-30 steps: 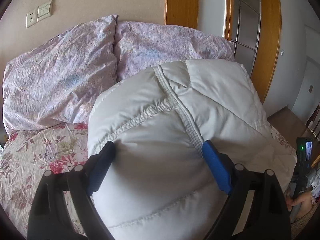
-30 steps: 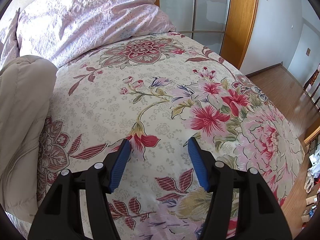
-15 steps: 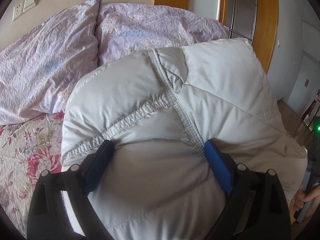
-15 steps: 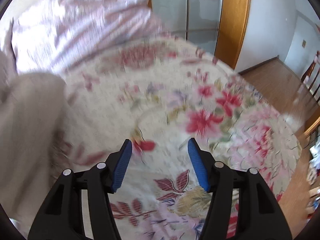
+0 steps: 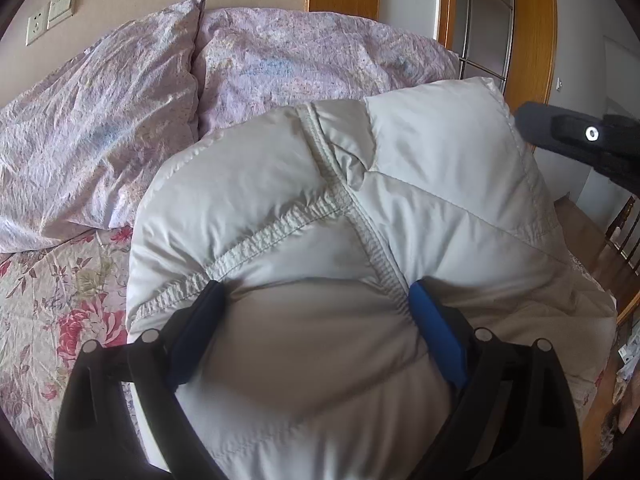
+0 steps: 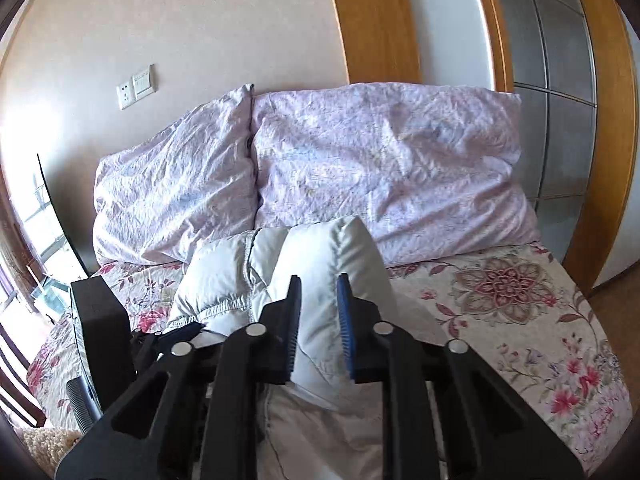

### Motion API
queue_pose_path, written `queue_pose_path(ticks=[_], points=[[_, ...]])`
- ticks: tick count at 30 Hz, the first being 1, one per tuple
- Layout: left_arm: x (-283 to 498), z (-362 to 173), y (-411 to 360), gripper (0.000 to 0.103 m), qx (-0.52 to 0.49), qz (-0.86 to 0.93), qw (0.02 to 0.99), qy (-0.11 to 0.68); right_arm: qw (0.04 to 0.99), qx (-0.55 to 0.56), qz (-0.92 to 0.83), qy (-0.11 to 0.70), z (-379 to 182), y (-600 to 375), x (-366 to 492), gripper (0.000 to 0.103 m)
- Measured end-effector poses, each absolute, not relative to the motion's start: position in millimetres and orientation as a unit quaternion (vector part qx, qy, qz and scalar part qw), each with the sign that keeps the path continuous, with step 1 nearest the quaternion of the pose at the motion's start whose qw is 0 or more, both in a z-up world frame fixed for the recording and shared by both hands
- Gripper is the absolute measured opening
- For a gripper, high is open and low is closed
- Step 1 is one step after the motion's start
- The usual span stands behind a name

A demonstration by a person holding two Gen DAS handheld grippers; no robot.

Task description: Fold large clothes

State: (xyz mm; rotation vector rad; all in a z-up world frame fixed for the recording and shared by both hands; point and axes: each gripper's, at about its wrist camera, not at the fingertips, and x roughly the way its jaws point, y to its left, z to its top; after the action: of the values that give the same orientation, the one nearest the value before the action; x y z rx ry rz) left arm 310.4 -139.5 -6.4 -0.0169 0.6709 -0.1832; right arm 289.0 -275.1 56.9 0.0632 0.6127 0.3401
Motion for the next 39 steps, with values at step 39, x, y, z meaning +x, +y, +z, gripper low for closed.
queue_pose_path(ticks=[39], points=[[343, -24, -101, 0.094, -0.023, -0.036, 0.935, 0.352, 0.896, 0.076, 0.154, 0.410, -68, -279, 353, 0.000]])
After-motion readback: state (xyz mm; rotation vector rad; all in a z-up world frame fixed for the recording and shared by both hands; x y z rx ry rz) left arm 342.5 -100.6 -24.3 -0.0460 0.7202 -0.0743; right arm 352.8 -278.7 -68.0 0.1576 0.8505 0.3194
